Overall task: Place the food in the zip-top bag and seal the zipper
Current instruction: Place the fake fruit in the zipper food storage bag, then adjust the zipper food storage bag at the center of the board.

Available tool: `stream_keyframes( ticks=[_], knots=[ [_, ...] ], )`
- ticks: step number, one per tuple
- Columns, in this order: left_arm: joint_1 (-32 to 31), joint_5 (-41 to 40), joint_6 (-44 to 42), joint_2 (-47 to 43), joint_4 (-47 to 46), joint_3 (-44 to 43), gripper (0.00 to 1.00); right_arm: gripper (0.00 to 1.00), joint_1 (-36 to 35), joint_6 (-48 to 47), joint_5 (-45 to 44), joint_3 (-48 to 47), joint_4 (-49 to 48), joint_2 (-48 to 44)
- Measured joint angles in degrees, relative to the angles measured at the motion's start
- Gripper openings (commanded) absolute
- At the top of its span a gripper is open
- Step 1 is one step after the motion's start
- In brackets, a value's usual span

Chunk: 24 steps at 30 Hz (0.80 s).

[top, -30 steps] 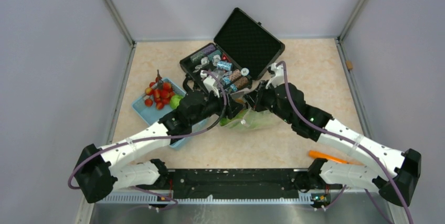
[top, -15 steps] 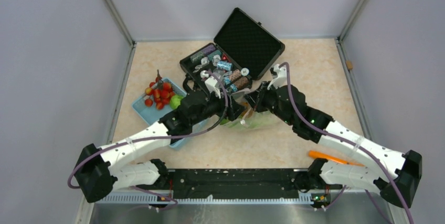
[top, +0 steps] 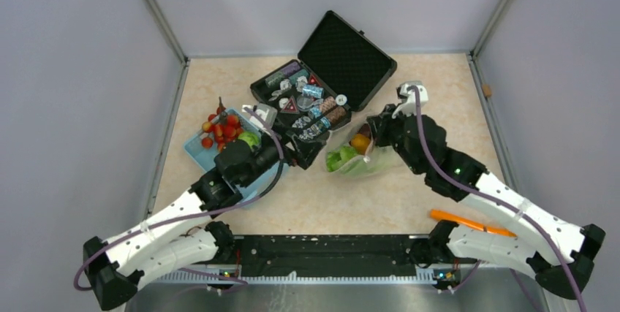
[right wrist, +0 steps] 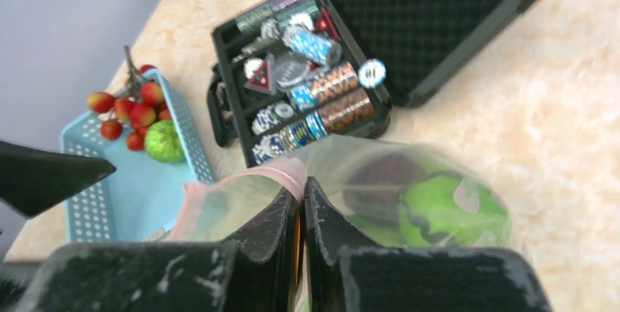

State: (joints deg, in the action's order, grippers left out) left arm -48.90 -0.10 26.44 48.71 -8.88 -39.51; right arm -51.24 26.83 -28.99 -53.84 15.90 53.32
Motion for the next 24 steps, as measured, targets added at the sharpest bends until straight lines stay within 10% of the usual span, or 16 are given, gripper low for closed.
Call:
stream_keyframes(
  ticks=[7,24],
  knots=[
    [0.0,-10.47,-0.55,-8.46,0.61,4.26,0.99,0.04,0.42,-12.96,8.87,-4.92,-1.49,-4.52],
    [1.2,-27.19,3.85,-4.42,18.43,2.67,0.99,0.01,0.42,-9.77,-15.52,-7.19,7.72,-4.46]
  ],
)
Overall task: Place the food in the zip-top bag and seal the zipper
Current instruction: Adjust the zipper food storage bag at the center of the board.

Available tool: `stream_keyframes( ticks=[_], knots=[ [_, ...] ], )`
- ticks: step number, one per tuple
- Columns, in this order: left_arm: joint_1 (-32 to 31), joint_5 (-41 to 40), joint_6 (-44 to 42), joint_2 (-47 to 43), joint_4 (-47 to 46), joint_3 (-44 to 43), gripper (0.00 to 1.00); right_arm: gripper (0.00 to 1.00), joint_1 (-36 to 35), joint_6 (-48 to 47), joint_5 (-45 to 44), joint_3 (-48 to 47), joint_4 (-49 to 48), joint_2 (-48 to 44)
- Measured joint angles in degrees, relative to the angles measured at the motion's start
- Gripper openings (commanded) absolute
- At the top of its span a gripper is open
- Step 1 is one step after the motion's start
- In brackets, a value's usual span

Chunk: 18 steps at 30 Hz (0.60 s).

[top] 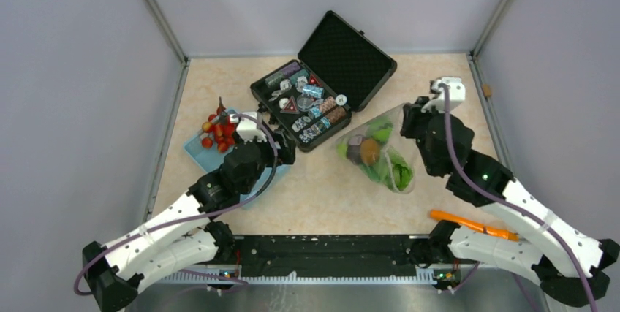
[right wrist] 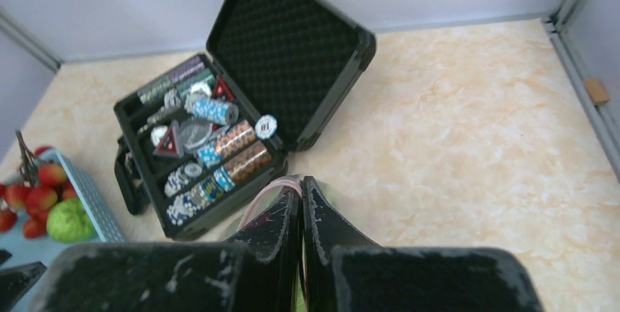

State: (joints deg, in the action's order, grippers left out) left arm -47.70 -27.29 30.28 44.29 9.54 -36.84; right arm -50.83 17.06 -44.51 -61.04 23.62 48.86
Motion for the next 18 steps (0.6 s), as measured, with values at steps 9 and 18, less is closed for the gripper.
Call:
stream_keyframes(
  ticks=[9,18],
  knots=[
    [7.74,-0.72,1.16,1.01,6.01,-1.77,0.99,0.01,0.0,-0.02,-4.94,-0.04,-0.39,-6.82],
    [21.92,3.74,1.53,3.37,9.9,-1.9,0.99,0.01,0.02,5.44,3.82,3.56,-0.44,1.42]
  ],
)
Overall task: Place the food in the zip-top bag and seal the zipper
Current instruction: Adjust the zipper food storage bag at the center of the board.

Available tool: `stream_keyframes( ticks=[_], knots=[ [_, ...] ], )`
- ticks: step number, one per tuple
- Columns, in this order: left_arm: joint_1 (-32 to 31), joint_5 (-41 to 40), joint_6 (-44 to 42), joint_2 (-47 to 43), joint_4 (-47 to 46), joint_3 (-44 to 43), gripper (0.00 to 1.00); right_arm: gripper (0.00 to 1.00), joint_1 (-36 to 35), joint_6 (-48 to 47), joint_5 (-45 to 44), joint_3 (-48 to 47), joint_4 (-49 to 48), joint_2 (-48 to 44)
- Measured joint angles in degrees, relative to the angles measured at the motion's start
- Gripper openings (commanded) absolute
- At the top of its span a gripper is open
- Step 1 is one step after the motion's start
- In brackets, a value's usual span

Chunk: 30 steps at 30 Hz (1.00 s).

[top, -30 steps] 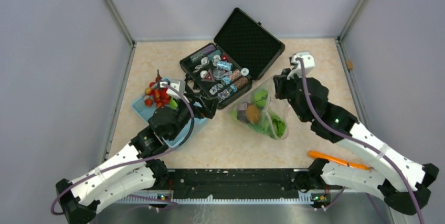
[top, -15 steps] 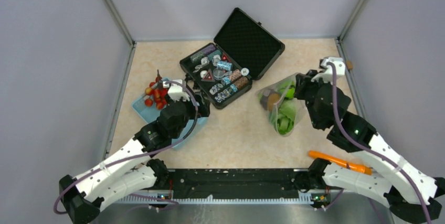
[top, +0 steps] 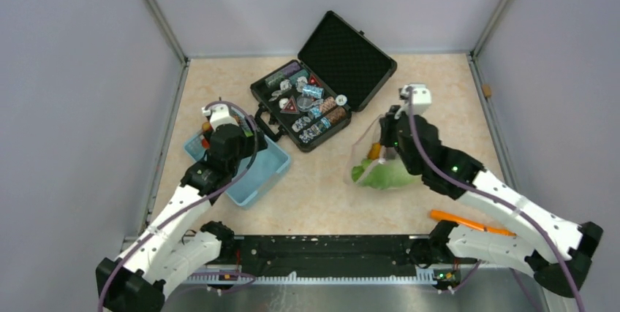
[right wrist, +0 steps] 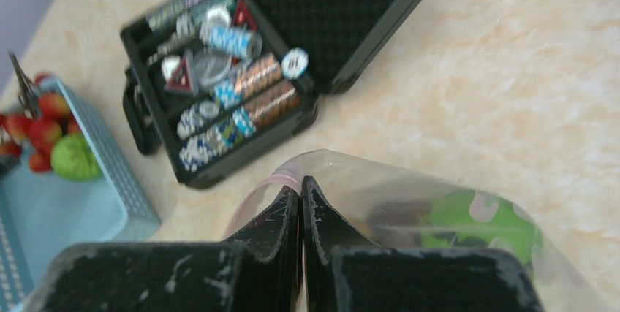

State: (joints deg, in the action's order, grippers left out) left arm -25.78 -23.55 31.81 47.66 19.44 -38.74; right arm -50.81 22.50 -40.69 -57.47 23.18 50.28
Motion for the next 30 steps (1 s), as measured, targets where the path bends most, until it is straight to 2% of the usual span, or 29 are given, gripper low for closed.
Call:
stream_keyframes(
  ticks=[5,9,16,18,21,26,30],
  knots=[
    [4.9,3.32,-0.09,0.98,-0.98,2.58,0.99,0.01,-0.02,3.82,8.0,3.96,-0.94,5.73],
    [9.03,6.34,-0.26,4.63,-1.42,3.52,0.99,0.02,-0.02,5.9,11.45,5.27,-2.75,5.51],
    [12.28,6.01,-0.13,9.25,-3.17,3.52,0.99,0.02,-0.02,7.82,14.47,6.47,-4.52,4.07],
    [12.87,5.9,-0.04,10.54,-4.68,3.65,0.97,0.02,-0.02,8.24,14.71,6.49,-4.7,3.98],
    [13.55,5.73,0.46,11.96,-9.53,5.29,0.89,0.02,-0.02,8.87,15.43,6.49,-5.01,3.98],
    [14.49,5.68,1.97,14.1,-17.77,9.84,0.9,0.02,-0.02,9.7,17.51,6.49,-6.12,3.98],
    [14.62,5.01,2.29,16.9,-20.35,10.01,0.89,0.03,-0.02,10.12,18.53,6.49,-6.58,3.98]
  ],
)
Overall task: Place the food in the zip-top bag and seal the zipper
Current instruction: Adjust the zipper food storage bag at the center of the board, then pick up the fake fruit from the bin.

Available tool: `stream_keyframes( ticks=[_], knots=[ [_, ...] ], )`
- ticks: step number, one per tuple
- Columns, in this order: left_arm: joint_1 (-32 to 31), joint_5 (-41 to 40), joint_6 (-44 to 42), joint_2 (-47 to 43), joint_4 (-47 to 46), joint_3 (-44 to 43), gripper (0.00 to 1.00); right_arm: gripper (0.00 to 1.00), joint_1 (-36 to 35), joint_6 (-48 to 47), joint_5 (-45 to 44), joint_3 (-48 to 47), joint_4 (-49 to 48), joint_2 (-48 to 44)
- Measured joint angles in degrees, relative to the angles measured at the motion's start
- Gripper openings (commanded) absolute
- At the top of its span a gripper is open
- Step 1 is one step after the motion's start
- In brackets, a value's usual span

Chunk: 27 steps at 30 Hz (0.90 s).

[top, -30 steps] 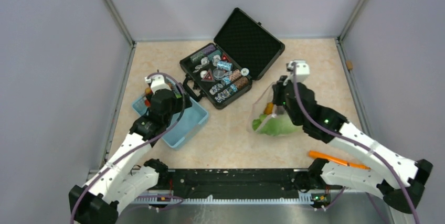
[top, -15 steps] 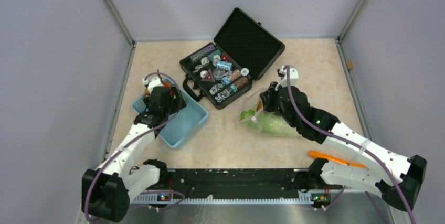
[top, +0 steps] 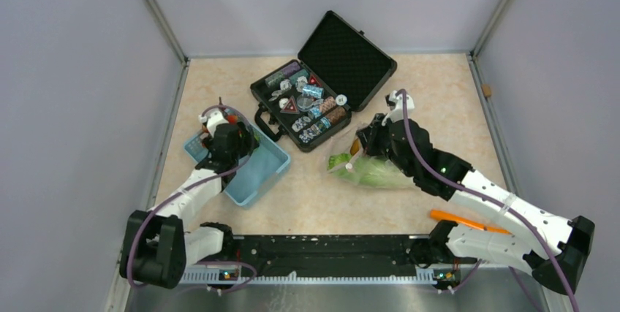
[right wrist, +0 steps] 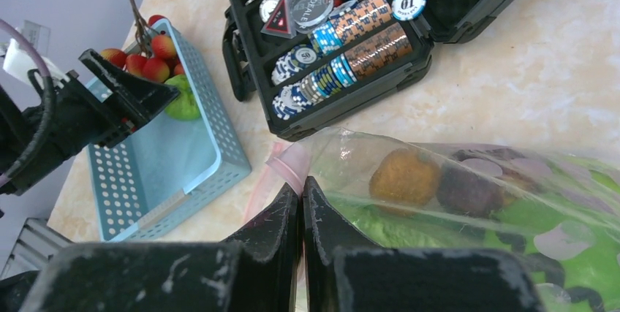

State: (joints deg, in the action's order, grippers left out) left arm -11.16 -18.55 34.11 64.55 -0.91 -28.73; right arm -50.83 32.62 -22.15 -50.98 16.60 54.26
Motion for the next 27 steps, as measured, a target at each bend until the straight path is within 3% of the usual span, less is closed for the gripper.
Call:
stream_keyframes(
  ticks=[16,20,22,27],
  knots=[
    [0.52,1.57,5.57,9.38,-3.41,-3.63,0.81,0.04,0.0,0.66,2.97,0.0,-1.18,0.0],
    [0.55,1.6,7.15,10.58,-1.16,-3.76,0.73,0.04,0.0,0.66,2.97,0.0,-1.18,0.0],
    [0.55,1.53,7.72,10.88,-0.57,-3.76,0.62,0.04,0.0,0.63,2.97,0.0,-1.18,0.0],
    [0.55,1.4,7.78,10.97,0.57,-4.31,0.49,0.04,0.0,0.63,3.02,0.0,-1.2,0.02]
  ],
)
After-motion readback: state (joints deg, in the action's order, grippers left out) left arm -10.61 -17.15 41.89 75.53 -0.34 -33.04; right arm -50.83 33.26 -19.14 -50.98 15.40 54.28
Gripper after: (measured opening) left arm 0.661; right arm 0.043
